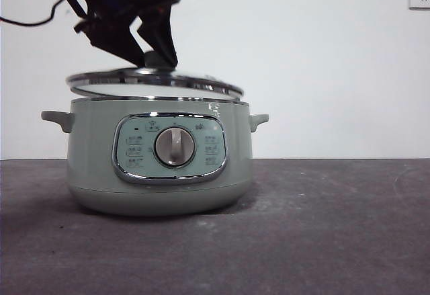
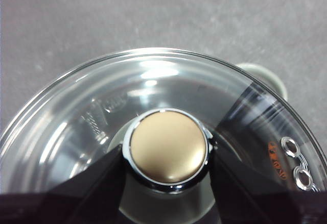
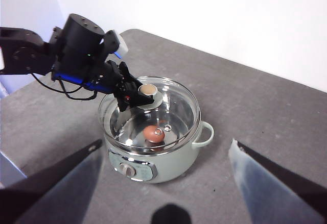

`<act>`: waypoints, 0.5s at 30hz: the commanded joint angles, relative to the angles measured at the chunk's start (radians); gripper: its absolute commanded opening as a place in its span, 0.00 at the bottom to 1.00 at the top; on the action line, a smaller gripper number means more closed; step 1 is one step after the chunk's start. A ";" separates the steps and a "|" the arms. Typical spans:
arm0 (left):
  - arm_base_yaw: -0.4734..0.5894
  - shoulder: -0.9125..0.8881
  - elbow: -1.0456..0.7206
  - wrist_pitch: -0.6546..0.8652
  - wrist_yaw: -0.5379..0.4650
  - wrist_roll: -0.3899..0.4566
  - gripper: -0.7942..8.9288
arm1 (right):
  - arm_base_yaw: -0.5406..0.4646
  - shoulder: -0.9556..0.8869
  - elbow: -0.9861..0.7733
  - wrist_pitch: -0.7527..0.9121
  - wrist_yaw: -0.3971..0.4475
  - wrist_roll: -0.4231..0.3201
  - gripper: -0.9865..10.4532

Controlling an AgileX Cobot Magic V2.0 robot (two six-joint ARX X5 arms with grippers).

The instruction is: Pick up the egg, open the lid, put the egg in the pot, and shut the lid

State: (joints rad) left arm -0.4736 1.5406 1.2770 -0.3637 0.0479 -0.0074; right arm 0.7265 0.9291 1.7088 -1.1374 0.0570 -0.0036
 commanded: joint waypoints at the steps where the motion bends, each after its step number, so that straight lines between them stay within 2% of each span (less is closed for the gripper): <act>1: -0.007 0.006 0.007 0.058 0.006 0.011 0.07 | 0.001 -0.003 -0.002 -0.007 0.005 0.012 0.44; 15: -0.042 0.029 0.007 0.010 -0.015 -0.011 0.07 | 0.001 0.005 -0.002 -0.023 0.005 0.010 0.44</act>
State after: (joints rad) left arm -0.5026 1.5669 1.2770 -0.3687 0.0288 -0.0124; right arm 0.7265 0.9329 1.7088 -1.1629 0.0570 -0.0032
